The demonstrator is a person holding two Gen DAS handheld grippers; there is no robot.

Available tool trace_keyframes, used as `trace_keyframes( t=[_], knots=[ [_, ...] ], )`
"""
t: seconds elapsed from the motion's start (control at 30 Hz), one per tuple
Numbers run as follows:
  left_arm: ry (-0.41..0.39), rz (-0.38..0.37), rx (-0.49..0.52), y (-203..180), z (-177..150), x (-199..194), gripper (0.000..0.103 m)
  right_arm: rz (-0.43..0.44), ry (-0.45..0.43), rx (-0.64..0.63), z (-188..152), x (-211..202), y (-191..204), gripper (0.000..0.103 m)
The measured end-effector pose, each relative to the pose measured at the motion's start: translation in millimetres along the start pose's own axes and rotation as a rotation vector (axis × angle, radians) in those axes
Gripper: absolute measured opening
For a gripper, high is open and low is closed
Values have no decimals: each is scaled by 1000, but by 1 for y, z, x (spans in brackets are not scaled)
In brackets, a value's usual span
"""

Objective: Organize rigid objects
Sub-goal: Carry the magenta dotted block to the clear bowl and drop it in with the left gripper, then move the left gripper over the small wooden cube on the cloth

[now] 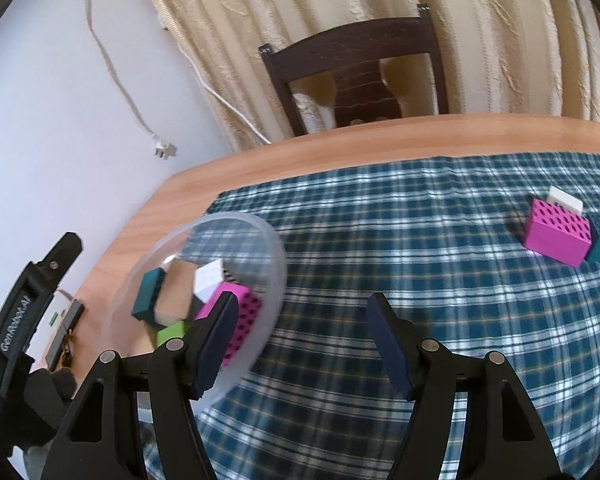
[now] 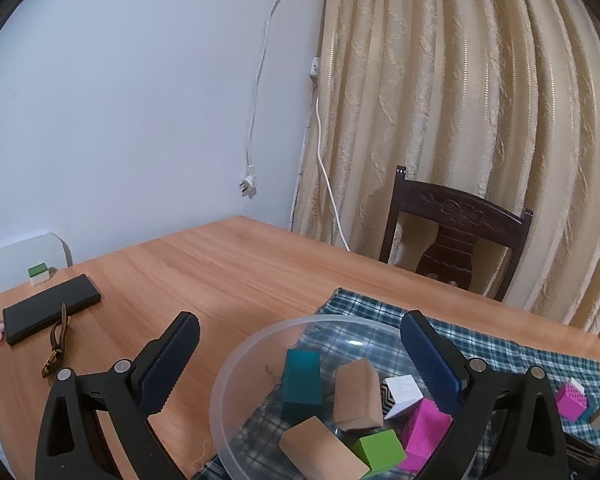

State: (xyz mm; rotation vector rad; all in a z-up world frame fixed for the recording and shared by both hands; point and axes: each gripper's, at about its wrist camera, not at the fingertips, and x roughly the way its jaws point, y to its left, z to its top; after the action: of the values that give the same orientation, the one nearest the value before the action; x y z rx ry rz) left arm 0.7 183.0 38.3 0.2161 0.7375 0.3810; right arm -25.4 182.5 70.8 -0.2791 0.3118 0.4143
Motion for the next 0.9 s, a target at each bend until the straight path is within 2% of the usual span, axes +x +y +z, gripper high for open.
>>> trace_keyframes(
  t=[0.6,0.9],
  knots=[
    [-21,-78,37,-34,-1,-7,68,-30,-21,86,-5,-7,-21,102],
    [-47,-133,107,-65,6,-18,68,-51,-29,132,-9,-12,-33,102]
  ],
)
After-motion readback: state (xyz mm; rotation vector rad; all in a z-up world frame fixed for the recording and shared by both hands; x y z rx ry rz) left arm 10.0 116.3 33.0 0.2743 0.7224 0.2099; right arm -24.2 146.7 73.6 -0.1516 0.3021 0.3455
